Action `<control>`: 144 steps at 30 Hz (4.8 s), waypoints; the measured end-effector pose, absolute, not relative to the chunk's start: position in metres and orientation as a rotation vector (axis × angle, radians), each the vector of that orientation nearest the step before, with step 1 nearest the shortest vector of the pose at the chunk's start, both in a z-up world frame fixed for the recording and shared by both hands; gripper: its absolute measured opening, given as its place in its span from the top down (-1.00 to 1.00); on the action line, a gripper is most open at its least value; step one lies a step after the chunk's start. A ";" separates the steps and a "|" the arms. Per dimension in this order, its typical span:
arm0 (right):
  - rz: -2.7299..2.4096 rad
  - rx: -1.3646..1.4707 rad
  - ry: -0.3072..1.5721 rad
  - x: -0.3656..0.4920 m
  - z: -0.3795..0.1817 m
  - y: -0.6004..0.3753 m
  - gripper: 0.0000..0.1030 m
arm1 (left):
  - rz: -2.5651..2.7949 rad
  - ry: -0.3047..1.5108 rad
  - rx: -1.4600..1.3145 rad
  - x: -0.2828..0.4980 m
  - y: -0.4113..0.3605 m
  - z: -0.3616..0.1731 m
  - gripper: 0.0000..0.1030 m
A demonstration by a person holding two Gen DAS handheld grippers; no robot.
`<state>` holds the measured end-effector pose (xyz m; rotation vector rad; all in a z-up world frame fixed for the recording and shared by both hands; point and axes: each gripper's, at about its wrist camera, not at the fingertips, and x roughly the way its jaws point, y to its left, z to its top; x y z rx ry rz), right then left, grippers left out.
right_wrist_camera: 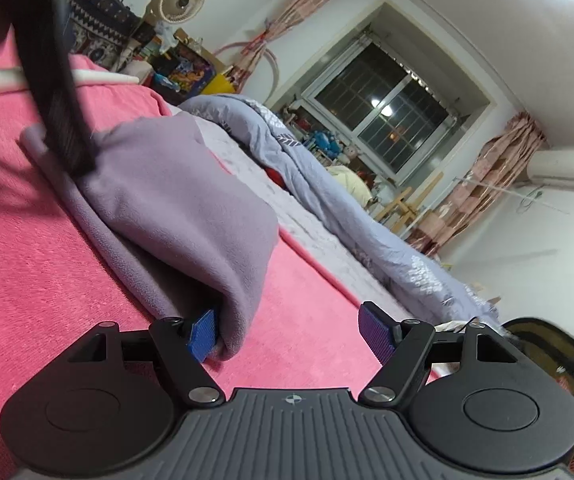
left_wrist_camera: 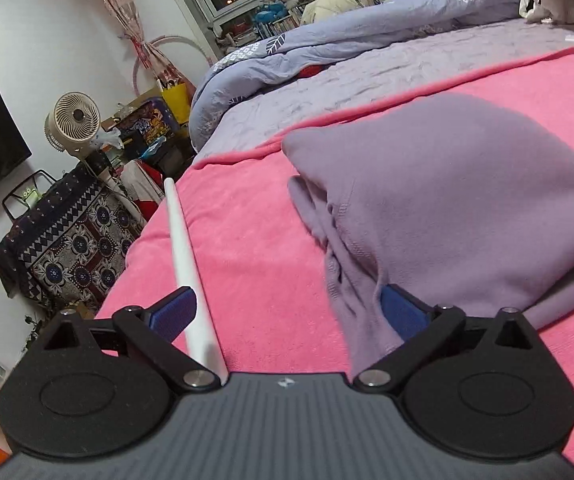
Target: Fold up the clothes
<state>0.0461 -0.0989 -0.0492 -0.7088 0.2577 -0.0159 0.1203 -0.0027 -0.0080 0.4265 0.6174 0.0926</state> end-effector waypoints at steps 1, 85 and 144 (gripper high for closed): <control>-0.002 -0.693 0.266 0.044 -0.047 -0.102 -0.43 | 0.102 0.626 0.415 0.120 0.002 -0.006 -1.00; 0.405 0.081 0.608 0.094 0.013 -0.168 0.04 | 0.059 0.708 0.557 0.110 -0.009 0.013 -1.00; 0.318 0.058 0.853 0.348 0.034 -0.091 0.15 | -0.136 0.641 -0.017 0.134 0.005 -0.027 -1.00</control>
